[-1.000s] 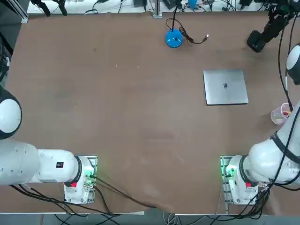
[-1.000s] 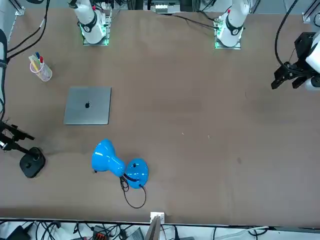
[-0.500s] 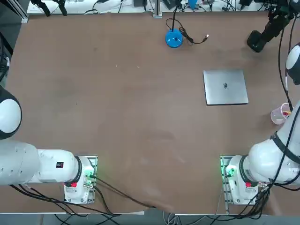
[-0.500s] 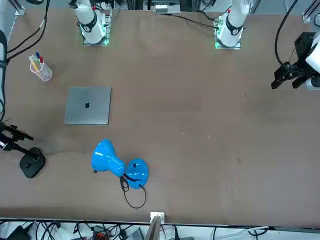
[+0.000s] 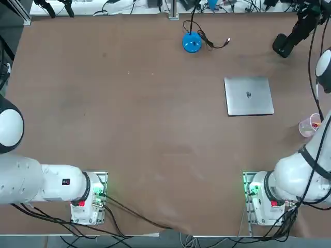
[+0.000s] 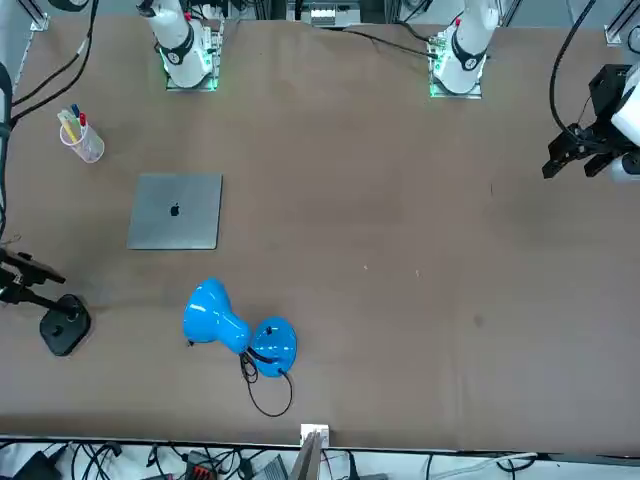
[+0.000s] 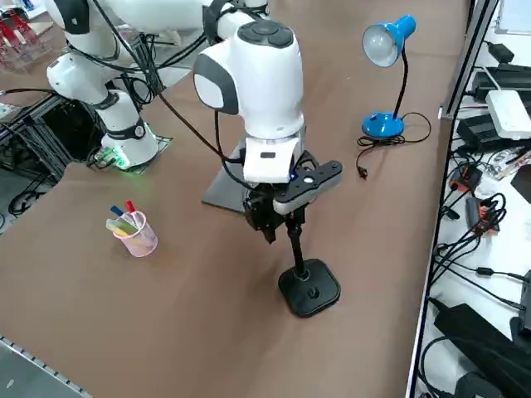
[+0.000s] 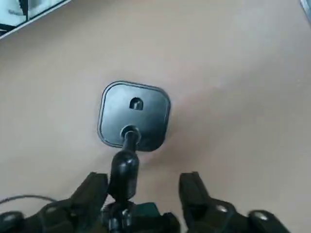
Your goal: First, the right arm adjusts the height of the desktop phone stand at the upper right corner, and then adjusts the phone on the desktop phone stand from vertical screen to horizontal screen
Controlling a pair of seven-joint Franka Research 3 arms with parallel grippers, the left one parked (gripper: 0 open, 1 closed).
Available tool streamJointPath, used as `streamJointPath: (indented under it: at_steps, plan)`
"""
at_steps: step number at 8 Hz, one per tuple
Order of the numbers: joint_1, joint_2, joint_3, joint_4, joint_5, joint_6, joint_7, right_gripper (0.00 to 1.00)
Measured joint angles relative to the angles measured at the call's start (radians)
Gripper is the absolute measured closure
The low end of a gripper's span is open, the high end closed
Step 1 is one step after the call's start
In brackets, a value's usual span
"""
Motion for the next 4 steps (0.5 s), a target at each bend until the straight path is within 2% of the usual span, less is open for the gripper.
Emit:
streamJointPath:
  at_steps: [1,4]
  plan:
    - [0.001,-0.008,0.002,0.021,-0.019,-0.036,-0.030,0.00]
    - [0.038,-0.061,0.020,0.156,-0.028,-0.280,-0.143,0.00]
